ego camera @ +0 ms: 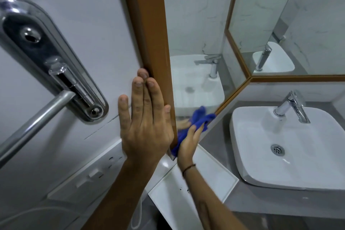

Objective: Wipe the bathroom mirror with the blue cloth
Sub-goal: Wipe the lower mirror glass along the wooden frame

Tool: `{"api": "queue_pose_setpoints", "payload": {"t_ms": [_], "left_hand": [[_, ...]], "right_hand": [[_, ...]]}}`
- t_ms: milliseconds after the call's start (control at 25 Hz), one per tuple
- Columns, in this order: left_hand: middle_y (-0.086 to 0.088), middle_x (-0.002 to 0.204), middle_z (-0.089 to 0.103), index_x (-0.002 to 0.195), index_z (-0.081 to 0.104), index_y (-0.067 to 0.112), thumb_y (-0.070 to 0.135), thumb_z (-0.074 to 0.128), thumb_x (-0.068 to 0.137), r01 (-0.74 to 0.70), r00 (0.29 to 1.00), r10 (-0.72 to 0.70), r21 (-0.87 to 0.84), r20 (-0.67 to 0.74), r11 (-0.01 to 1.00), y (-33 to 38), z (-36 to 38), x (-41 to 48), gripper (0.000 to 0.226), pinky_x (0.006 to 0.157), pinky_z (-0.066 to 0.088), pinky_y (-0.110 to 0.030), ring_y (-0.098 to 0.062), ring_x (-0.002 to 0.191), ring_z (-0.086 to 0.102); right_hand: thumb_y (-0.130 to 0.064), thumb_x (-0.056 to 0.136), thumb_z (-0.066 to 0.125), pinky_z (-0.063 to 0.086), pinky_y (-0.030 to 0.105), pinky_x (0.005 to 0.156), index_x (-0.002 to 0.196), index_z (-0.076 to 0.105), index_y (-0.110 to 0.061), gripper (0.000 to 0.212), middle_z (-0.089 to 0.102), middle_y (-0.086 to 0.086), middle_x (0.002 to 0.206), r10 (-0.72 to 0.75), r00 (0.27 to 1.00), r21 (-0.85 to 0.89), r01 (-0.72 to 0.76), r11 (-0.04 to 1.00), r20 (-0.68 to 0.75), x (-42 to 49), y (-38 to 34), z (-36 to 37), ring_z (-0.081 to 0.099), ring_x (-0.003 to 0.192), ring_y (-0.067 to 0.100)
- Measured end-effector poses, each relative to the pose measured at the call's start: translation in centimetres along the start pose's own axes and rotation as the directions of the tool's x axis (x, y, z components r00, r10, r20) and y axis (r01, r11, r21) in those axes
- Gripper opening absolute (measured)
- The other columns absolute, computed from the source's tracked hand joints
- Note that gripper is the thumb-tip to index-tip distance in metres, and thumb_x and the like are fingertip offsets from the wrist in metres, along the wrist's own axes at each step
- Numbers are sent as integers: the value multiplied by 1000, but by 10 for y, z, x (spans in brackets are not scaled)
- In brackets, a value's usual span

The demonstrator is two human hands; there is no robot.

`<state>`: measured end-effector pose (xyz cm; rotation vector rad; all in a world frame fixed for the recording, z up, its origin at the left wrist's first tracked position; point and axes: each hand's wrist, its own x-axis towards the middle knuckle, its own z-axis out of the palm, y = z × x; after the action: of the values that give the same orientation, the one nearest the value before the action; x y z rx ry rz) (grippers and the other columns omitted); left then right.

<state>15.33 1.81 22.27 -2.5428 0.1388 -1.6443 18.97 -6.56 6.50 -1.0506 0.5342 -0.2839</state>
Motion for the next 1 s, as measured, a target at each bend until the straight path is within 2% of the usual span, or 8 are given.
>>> {"api": "queue_pose_setpoints", "payload": {"t_ms": [80, 160, 280, 480, 600, 760, 880, 1000], "left_hand": [[-15, 188, -11, 178, -2, -1, 32, 55, 119, -7, 1000, 7, 11, -7, 1000, 1, 2, -1, 89, 144, -3, -49, -24, 177, -4], [-17, 186, -6, 178, 0, -1, 31, 58, 119, 8, 1000, -9, -15, -24, 1000, 1, -2, 0, 89, 144, -1, -49, -24, 176, -2], [-18, 185, 0, 178, 2, -2, 28, 59, 118, -4, 999, 3, -33, -38, 999, 2, -2, 1, 89, 144, 1, -49, -25, 176, 0], [-16, 188, -6, 179, 2, -2, 29, 59, 118, -7, 1000, 6, -28, -14, 1000, 1, -1, 0, 89, 144, -1, -50, -25, 177, -1], [-16, 187, -13, 178, -5, -1, 31, 51, 122, -11, 1000, 11, -12, 16, 1000, 2, -6, 4, 85, 143, -5, -49, -25, 176, -7], [-10, 188, -20, 178, -12, 4, 23, 44, 121, -13, 998, 17, -67, 65, 998, -2, -19, 12, 82, 143, -8, -45, -22, 176, -13], [-10, 189, -12, 180, -6, 5, 15, 44, 117, -50, 997, 58, -132, 58, 990, -10, -28, 27, 81, 144, -2, -44, -24, 177, -6], [-16, 190, -3, 180, 2, 0, 12, 42, 117, -39, 999, 41, -113, 17, 993, -14, -34, 54, 76, 145, 1, -46, -28, 178, 0]], "right_hand": [[-34, 123, 35, 45, 61, 127, 176, 17, -33, 56, 52, 22, 165, -58, 998, -101, 57, 993, -12, 5, 11, -2, 58, 147, 44], [-23, 123, 35, 40, 59, 130, 175, 24, -16, 54, 48, 26, 168, -93, 980, -218, 53, 975, -176, 64, -31, -6, 53, 152, 46], [-19, 123, 33, 41, 51, 130, 172, 31, -9, 51, 50, 21, 168, -86, 975, -51, 77, 996, -205, 126, -68, -10, 54, 152, 40], [-47, 120, 36, 58, 48, 115, 175, 24, -35, 57, 60, 17, 152, -80, 997, -2, 80, 997, 6, 20, 11, -11, 72, 126, 25], [-72, 104, 36, 32, 52, 135, 174, 17, -44, 77, 38, 2, 176, -117, 988, -113, 128, 985, 102, -22, 30, -18, 45, 159, 30], [-75, 111, 27, 10, 28, 141, 175, -2, -47, 76, 2, -9, 188, -423, 794, -276, 566, 777, 438, -40, 28, -29, 7, 175, 16], [-72, 112, 24, 5, 33, 141, 173, -12, -52, 74, -12, -16, 186, -451, 661, -314, 713, 627, 600, -24, 8, -34, -4, 174, 10], [-57, 118, 18, 0, 36, 142, 177, -8, -36, 68, -14, -9, 187, -603, 403, -249, 912, 324, 689, 1, -40, -17, -10, 175, 15]]}}
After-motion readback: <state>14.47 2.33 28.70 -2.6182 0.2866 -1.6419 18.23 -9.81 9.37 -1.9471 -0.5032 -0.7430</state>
